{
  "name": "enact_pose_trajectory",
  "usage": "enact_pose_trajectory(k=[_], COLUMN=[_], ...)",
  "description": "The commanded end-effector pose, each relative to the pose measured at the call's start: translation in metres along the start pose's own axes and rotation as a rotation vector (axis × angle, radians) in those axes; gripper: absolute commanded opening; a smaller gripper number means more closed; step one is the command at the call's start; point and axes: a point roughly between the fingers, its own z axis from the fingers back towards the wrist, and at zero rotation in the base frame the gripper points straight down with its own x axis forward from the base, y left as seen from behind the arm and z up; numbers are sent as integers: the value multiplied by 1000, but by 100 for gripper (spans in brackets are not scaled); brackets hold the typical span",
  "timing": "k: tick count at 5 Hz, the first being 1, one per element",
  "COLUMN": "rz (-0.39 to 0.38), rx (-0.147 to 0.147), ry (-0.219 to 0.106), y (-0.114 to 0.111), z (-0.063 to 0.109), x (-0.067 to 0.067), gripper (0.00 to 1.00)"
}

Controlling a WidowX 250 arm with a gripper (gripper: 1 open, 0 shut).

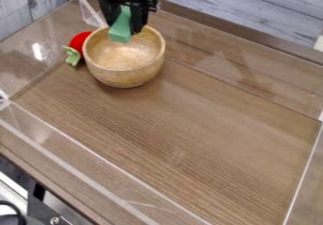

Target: Put the green block in the brown bowl

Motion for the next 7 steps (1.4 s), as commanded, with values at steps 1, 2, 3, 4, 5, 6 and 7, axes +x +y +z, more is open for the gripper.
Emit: enact_pose_trajectory(k=[1, 2, 3, 4, 5, 6, 7], rz=[25, 45, 88, 130, 130, 121, 125], rx=[12, 11, 6, -3, -21, -35, -31], ry=[-36, -19, -7, 3, 11, 29, 49], y=[9, 13, 12, 9, 13, 16, 21], z=[3, -7, -2, 6, 18, 26, 16], x=[7, 5, 2, 0, 6, 9, 13], gripper=[0, 0, 0, 100, 100, 100, 100])
